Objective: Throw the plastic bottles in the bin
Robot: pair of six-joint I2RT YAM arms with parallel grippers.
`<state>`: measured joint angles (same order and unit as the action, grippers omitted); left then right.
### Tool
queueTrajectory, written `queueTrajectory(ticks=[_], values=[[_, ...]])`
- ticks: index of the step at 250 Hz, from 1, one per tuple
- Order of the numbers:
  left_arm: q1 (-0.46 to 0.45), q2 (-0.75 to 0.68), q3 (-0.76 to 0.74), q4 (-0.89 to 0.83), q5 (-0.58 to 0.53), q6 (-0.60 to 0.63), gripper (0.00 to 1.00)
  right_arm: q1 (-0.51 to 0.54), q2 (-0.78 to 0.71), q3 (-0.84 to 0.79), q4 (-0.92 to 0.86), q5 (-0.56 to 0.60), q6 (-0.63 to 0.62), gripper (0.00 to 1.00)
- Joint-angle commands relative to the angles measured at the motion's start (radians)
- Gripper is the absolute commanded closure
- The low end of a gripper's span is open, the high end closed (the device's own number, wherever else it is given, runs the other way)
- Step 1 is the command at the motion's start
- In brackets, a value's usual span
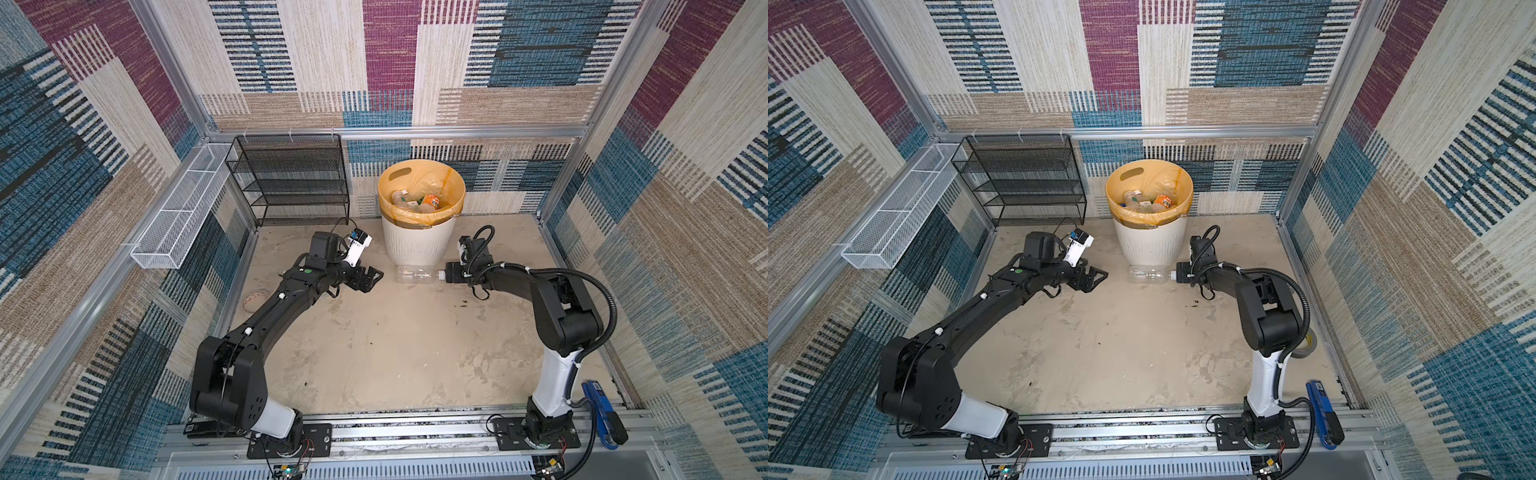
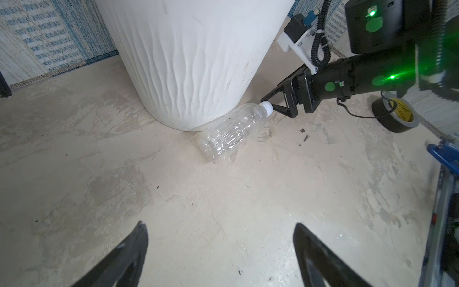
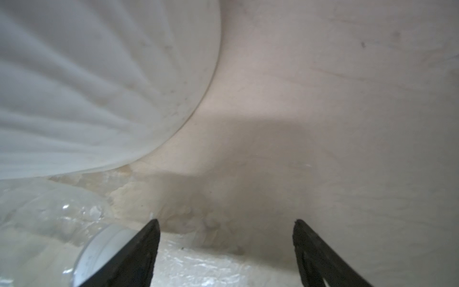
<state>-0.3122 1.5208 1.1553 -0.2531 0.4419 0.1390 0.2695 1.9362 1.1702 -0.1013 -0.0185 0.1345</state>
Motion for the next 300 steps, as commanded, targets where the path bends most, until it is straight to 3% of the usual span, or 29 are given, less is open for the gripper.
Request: queueTrajectory(ticks=[1,39,68,106,225,248,300], values=[[-0.005,0.026,0.036,0.005,0.007,0.098,0.07,0.023,-0.026,-0.028,0.069,-0.103,-0.044,0.15],[-0.016,0.068,0.079,-0.017,0.004,0.215,0.05,0.036,-0.114,-0.121,0.138,-0.184,-0.061,0.16],[-0.019,0.125,0.14,-0.066,0.013,0.226,0.05,0.035,-0.175,-0.178,0.163,-0.261,-0.068,0.16],[-0.046,0.174,0.153,-0.052,-0.004,0.191,0.05,0.036,-0.188,-0.199,0.152,-0.171,-0.039,0.17],[-0.051,0.209,0.108,0.079,-0.068,-0.409,0.11,0.097,0.006,-0.005,0.091,-0.021,-0.122,0.19],[-0.051,0.193,0.081,0.098,-0.079,-0.49,0.11,0.125,-0.011,-0.021,0.091,-0.039,-0.13,0.19],[-0.052,0.179,0.063,0.016,-0.175,-0.593,0.13,0.155,-0.121,-0.124,0.132,-0.217,-0.055,0.19]])
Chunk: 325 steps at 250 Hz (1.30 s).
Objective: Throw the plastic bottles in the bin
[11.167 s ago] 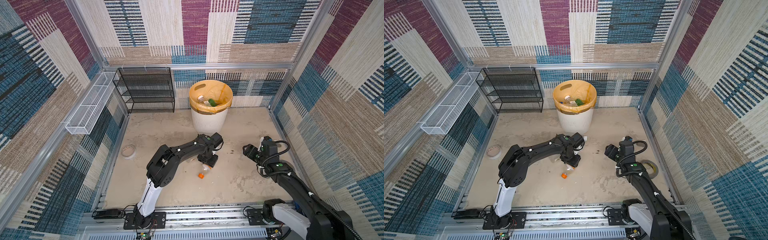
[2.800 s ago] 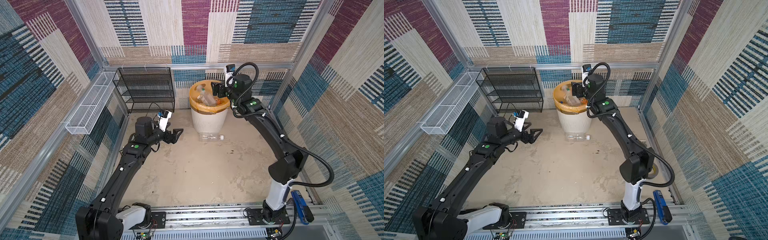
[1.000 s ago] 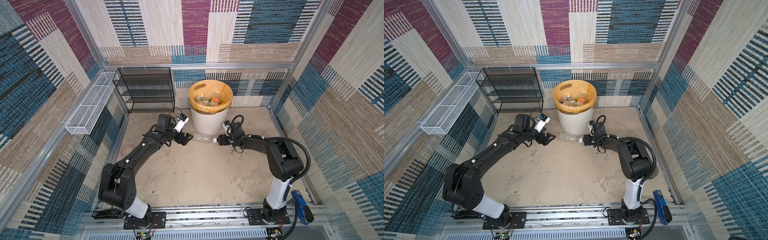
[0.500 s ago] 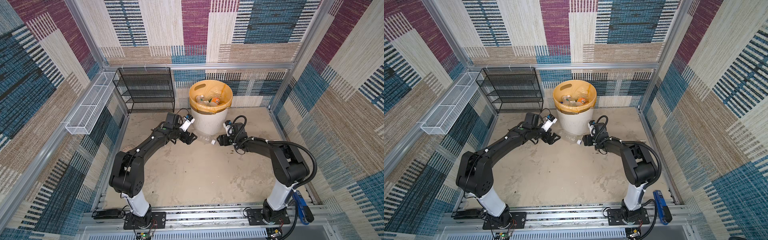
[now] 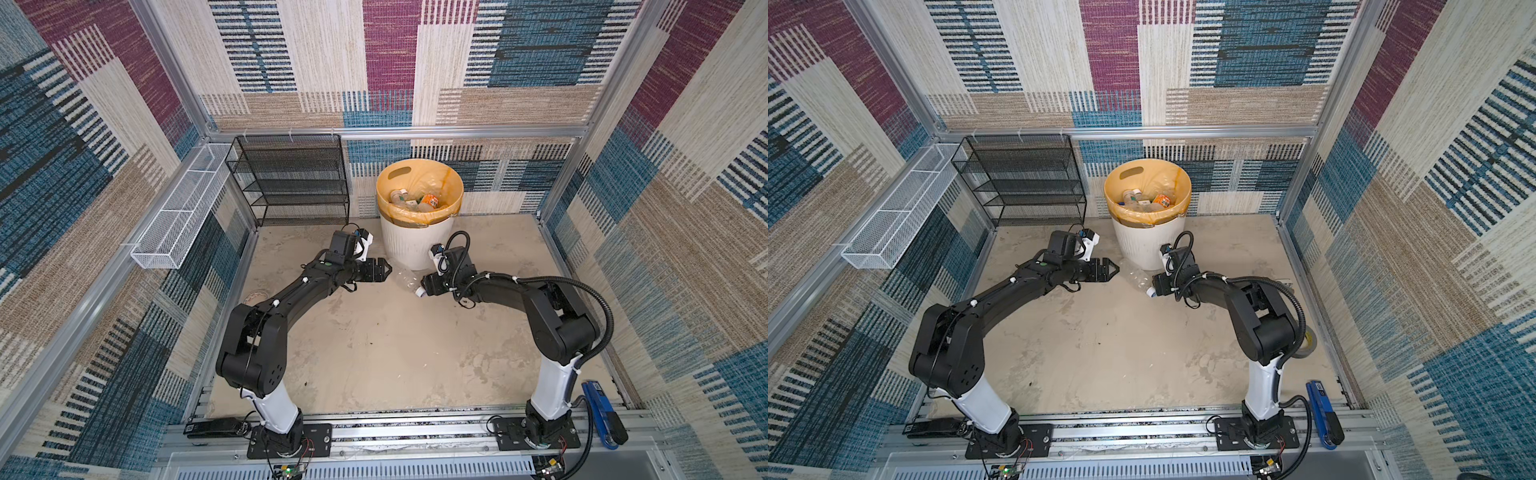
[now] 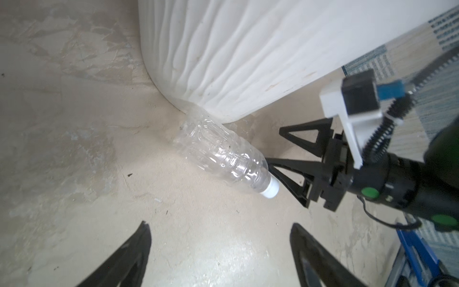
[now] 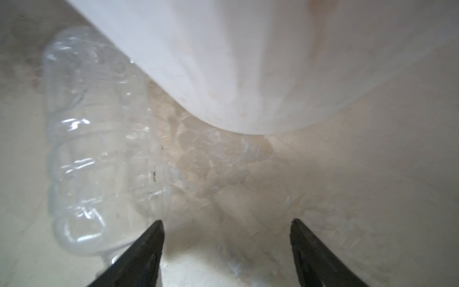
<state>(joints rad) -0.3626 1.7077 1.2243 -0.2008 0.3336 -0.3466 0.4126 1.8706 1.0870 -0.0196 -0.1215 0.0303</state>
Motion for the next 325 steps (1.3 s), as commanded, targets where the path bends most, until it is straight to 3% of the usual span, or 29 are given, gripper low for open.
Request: queueTrajectory(ticks=[1,31,76,146,236,325], values=[[-0.002,-0.008,-0.006,-0.037,-0.068,-0.109,0.13,0.012,-0.057,-0.043,0.051,-0.116,0.05,0.19],[-0.002,0.003,-0.015,-0.055,-0.09,-0.137,0.12,0.012,-0.107,-0.094,0.085,-0.157,0.081,0.2],[-0.002,0.02,-0.018,-0.069,-0.102,-0.187,0.13,0.011,-0.11,-0.093,0.057,-0.09,0.088,0.2],[-0.017,0.021,-0.046,-0.059,-0.134,-0.375,0.13,0.0,-0.102,-0.098,0.063,-0.077,0.131,0.21],[-0.074,0.224,0.137,-0.014,-0.088,-0.48,0.13,-0.022,-0.124,-0.142,0.087,-0.086,0.159,0.21],[-0.098,0.288,0.187,0.016,-0.093,-0.521,0.13,-0.048,-0.094,-0.137,0.095,-0.076,0.158,0.22]])
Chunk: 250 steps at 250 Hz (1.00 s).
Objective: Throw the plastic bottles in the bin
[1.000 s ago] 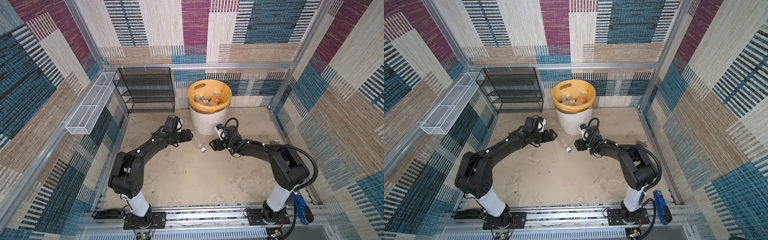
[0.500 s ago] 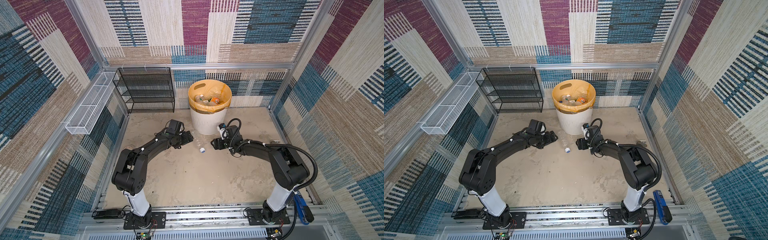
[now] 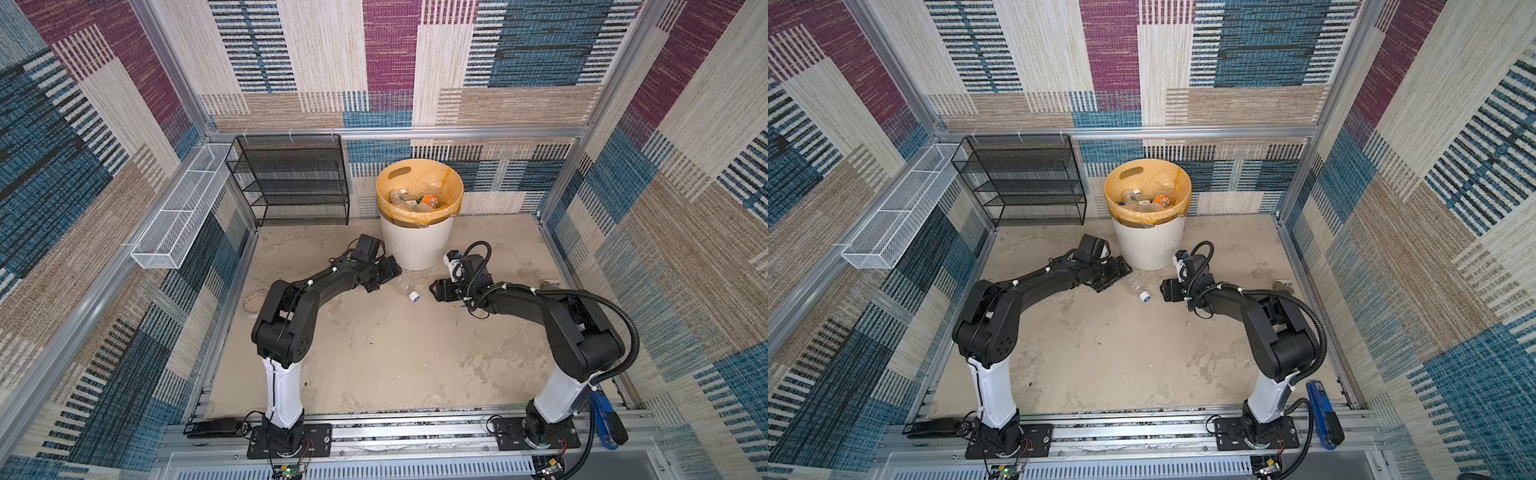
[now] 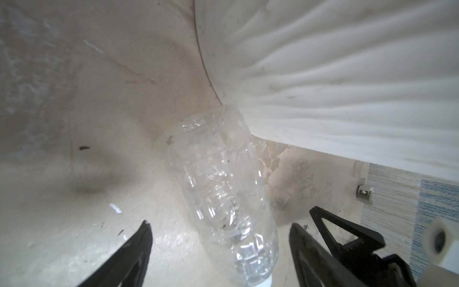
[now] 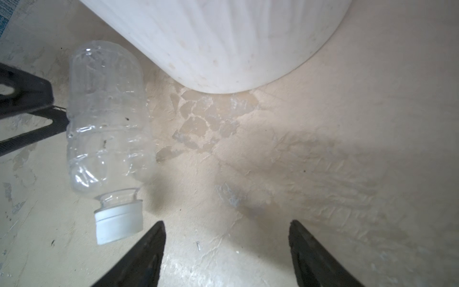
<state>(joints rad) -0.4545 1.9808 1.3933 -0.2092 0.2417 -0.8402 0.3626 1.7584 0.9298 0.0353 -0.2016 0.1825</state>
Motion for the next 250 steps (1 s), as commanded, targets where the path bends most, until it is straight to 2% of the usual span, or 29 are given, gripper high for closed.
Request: queueTrajectory(ticks=[1,73,161,201,250], values=[[-0.006,0.016,0.018,0.025,-0.001,-0.029,0.13,0.002,0.02,0.021,0.04,0.003,0.006,0.22],[-0.013,0.074,0.032,0.052,0.002,-0.079,0.15,0.002,0.029,0.033,0.049,-0.004,0.011,0.22],[-0.01,0.096,0.022,0.064,0.01,-0.055,0.34,0.001,0.028,0.021,0.052,-0.002,0.027,0.22],[-0.006,0.05,-0.019,0.08,0.002,-0.012,0.37,0.002,0.023,0.019,0.046,0.004,0.029,0.22],[0.011,-0.1,-0.139,0.149,-0.04,0.111,0.38,-0.003,0.01,0.021,0.031,0.02,0.029,0.23]])
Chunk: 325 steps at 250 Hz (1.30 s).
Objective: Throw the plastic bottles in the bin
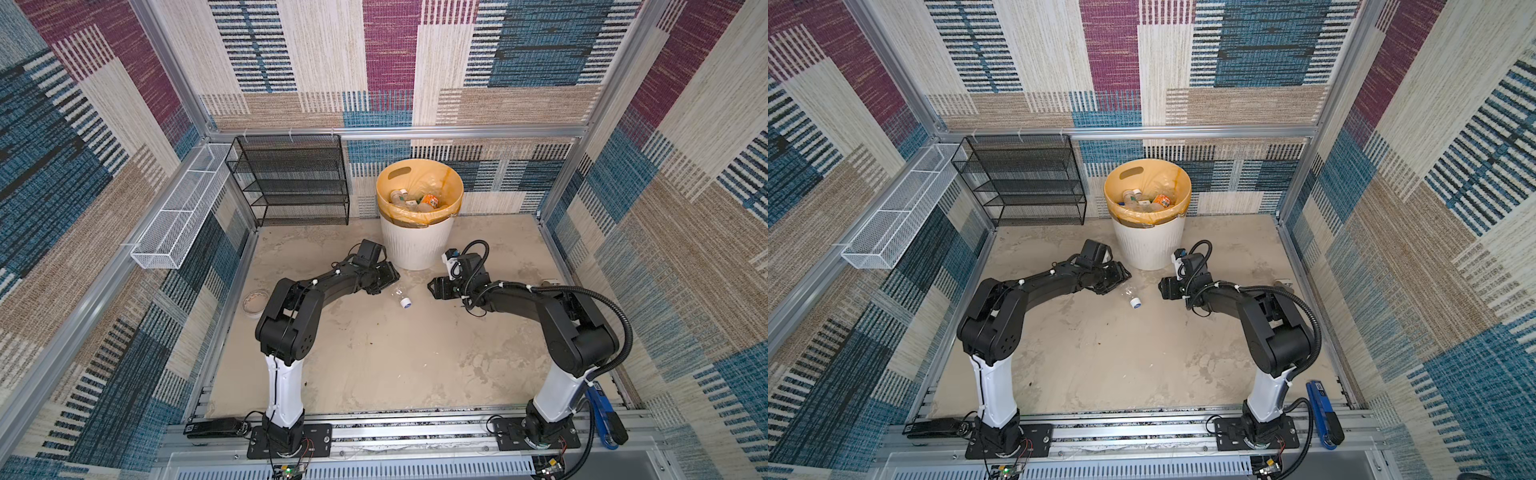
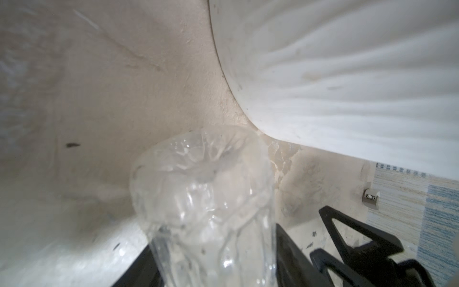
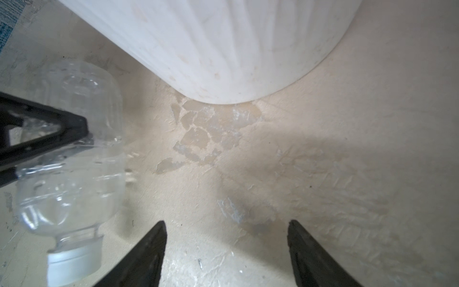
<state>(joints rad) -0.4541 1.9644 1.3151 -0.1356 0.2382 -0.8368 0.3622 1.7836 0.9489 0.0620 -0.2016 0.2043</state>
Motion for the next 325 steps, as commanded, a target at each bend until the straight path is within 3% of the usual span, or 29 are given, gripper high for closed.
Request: queueTrajectory(ticks=[1,33,65,131,167,206,245,274,282,305,325], values=[[0.011,-0.087,-0.063,0.078,-0.038,0.11,0.38,-0.003,-0.015,0.002,0.004,0.02,0.008,0.23],[0.025,-0.229,-0.174,0.204,-0.035,0.222,0.38,-0.013,-0.031,0.004,-0.002,0.024,0.015,0.23],[0.026,-0.371,-0.248,0.283,-0.086,0.35,0.39,-0.024,-0.059,-0.003,0.005,0.031,0.017,0.23],[0.025,-0.73,-0.442,0.627,-0.199,0.63,0.39,-0.042,-0.114,-0.024,0.016,0.06,0.017,0.24],[0.025,-0.87,-0.466,0.797,-0.184,0.785,0.37,-0.042,-0.122,-0.028,0.047,0.051,0.032,0.24],[0.025,-0.908,-0.439,0.94,-0.117,0.864,0.35,-0.042,-0.132,-0.041,0.093,0.007,0.069,0.24],[0.025,-0.737,-0.209,0.942,-0.038,0.809,0.36,-0.038,-0.137,-0.049,0.13,-0.019,0.088,0.25],[0.025,-0.444,0.221,0.629,0.013,0.637,0.35,-0.023,-0.127,-0.026,0.132,-0.028,0.09,0.25],[0.025,-0.355,0.366,0.501,0.034,0.591,0.3,-0.016,-0.128,-0.022,0.13,-0.025,0.09,0.26],[0.025,-0.16,0.71,0.195,0.095,0.543,0.0,0.002,-0.148,-0.03,0.123,-0.003,0.084,0.25],[0.03,-0.11,0.784,0.138,0.101,0.536,0.01,0.007,-0.179,-0.062,0.127,0.014,0.086,0.26]])
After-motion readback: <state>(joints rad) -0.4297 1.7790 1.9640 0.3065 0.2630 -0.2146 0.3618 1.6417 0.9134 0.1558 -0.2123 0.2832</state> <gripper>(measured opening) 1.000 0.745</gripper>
